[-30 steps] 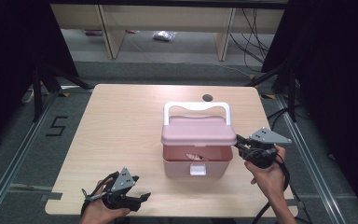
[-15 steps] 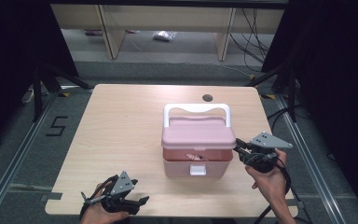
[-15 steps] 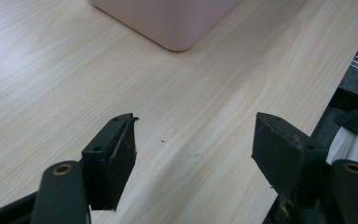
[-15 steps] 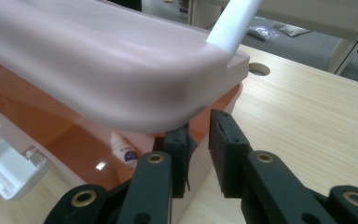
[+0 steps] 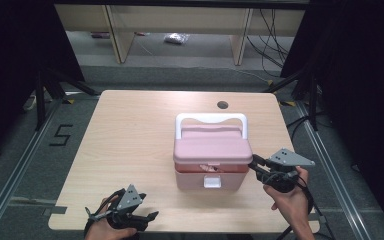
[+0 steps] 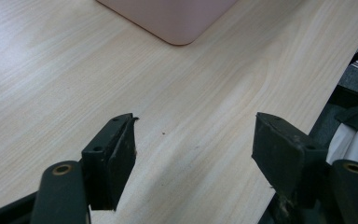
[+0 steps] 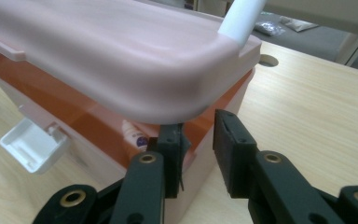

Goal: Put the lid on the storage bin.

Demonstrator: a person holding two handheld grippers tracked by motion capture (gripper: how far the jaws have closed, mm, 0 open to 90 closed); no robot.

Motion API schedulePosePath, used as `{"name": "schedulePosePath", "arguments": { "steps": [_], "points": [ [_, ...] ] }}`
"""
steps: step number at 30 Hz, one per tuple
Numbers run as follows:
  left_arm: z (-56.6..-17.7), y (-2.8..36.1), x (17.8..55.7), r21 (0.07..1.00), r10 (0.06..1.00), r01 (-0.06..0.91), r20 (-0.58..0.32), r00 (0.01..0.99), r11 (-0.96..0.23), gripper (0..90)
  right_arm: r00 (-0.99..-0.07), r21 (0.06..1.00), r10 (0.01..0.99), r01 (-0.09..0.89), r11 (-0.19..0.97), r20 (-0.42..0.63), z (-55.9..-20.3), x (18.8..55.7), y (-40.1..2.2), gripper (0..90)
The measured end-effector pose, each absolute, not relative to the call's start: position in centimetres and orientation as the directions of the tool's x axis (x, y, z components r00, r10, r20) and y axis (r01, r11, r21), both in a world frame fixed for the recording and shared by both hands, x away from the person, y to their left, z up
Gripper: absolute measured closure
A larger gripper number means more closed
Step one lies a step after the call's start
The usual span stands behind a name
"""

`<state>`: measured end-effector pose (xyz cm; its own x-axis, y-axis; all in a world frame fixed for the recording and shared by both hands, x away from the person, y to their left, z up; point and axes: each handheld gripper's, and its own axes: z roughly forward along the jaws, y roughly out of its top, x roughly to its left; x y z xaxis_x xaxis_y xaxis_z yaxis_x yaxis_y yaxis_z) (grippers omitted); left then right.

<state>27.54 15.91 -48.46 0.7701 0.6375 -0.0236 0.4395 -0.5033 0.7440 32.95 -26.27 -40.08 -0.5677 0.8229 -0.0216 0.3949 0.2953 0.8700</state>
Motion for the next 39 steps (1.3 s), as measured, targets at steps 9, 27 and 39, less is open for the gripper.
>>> {"name": "schedulePosePath", "arguments": {
  "steps": [9, 27, 39],
  "points": [
    [-48.5, 16.0, 27.4, 0.736, 0.631, 0.435, -0.012, 0.776, -0.52, 29.7, -0.556, 0.867, 0.831, 0.417, 0.273, 0.005, -40.5, 32.2, -26.3, 69.9],
    [-48.5, 16.0, 27.3, 0.73, 0.625, 0.429, -0.004, 0.781, -0.532, 29.7, -0.571, 0.856, 0.82, 0.443, 0.266, 0.041, -41.5, 31.3, -26.8, 60.1],
    [-48.5, 16.0, 27.3, 0.732, 0.629, 0.433, -0.007, 0.778, -0.527, 29.7, -0.565, 0.858, 0.822, 0.456, 0.237, 0.073, -41.8, 30.4, -27.9, 50.7]
  ]
}}
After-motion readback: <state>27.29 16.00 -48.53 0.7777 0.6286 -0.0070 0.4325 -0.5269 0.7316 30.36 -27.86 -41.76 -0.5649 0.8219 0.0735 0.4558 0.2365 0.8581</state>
